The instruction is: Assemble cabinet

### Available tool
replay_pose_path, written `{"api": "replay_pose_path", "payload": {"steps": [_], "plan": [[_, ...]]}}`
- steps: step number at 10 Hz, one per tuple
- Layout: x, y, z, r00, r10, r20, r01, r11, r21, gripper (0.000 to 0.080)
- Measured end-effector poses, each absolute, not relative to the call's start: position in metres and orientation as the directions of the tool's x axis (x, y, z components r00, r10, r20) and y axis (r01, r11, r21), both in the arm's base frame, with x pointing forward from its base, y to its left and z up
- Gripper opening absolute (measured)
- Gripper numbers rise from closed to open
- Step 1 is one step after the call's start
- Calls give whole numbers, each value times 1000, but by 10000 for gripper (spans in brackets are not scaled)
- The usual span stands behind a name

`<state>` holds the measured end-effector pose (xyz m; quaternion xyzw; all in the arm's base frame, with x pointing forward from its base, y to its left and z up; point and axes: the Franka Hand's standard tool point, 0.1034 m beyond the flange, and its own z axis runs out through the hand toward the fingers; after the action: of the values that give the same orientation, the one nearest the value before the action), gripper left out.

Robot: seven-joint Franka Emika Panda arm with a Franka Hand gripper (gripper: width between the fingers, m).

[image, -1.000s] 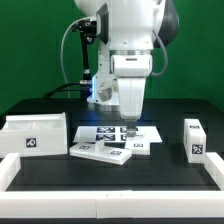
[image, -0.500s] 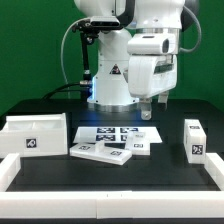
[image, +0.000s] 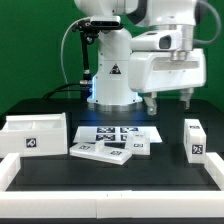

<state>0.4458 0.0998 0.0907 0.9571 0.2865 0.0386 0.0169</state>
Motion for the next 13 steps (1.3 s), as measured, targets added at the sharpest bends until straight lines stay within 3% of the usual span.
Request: {"api": "replay_pose_path", "payload": {"steps": [1, 5, 6, 9, 12, 13], "plan": [[458, 106, 97, 864, 498, 73, 496, -867, 49, 797], [456, 103, 93, 874, 479, 84, 478, -878, 38, 797], [455, 113, 90, 930, 360, 75, 360, -933, 24, 797], [464, 131, 68, 983, 170, 70, 172, -985, -16, 797], [451, 150, 34, 977, 194, 93, 198, -980, -36, 797], [447, 148, 31, 977, 190, 94, 194, -980, -39, 797]]}}
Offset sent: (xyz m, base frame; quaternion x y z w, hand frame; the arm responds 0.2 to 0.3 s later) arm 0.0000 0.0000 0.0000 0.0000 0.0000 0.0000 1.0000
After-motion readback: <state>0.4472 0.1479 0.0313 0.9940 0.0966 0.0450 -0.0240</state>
